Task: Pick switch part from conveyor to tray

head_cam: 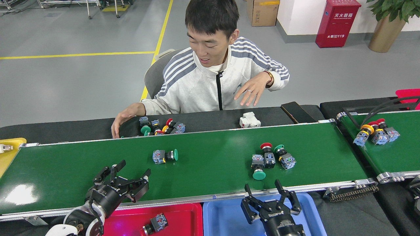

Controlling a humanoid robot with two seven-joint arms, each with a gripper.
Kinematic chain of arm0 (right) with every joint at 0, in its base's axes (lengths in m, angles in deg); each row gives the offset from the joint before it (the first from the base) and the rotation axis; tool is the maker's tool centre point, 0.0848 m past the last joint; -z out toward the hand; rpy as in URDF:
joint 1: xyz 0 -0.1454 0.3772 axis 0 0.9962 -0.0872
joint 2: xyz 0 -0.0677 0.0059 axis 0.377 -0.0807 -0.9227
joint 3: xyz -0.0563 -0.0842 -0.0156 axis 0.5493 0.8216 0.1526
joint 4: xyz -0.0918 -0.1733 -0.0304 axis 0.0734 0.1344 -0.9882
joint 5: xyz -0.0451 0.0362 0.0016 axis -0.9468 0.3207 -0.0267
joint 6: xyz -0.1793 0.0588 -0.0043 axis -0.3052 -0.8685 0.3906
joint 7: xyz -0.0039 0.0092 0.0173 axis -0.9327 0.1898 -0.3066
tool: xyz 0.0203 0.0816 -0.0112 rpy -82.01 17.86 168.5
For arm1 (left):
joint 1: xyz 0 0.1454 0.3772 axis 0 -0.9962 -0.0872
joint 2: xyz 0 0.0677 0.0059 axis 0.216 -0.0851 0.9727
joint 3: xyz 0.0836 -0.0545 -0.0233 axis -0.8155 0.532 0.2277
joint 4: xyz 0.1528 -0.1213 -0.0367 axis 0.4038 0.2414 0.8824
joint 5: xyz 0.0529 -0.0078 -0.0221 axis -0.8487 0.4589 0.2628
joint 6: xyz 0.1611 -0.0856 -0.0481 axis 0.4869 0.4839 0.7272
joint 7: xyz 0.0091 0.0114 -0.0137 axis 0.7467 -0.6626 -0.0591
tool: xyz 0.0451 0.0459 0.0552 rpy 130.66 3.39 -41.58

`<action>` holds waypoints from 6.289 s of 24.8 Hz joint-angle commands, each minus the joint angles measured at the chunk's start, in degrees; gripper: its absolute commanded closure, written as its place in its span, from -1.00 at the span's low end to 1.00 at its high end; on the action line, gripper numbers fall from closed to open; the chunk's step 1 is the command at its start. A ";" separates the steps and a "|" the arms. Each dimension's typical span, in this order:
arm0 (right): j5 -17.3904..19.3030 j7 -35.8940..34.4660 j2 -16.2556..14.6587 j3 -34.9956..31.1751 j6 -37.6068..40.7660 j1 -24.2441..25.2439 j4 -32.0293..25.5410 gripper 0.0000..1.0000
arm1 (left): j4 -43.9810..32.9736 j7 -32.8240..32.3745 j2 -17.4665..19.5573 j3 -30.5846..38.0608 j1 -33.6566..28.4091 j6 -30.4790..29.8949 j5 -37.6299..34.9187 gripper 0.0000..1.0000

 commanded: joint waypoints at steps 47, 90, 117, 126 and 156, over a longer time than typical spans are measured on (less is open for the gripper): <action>1.12 2.52 -1.01 4.47 29.76 5.54 -7.88 -1.00 | -22.92 -3.09 1.36 8.34 -21.69 -13.02 0.08 -0.50; -1.69 1.99 -1.28 -17.85 5.41 -13.09 16.55 -0.97 | -20.72 -8.27 -14.46 7.20 -13.34 7.89 -13.72 -1.00; -0.55 1.55 -0.14 -5.11 35.21 -2.63 1.52 0.94 | -6.57 -8.45 -16.39 5.18 -3.76 15.80 -13.72 -1.00; -0.81 1.38 1.89 5.00 44.61 4.67 1.17 -0.98 | 4.15 -8.10 -16.04 6.32 4.86 22.48 -13.64 -1.00; 3.06 -6.36 -2.25 -26.11 9.01 12.66 -7.09 -0.86 | -26.26 -4.76 -9.28 21.00 -27.05 -25.24 -6.34 -1.00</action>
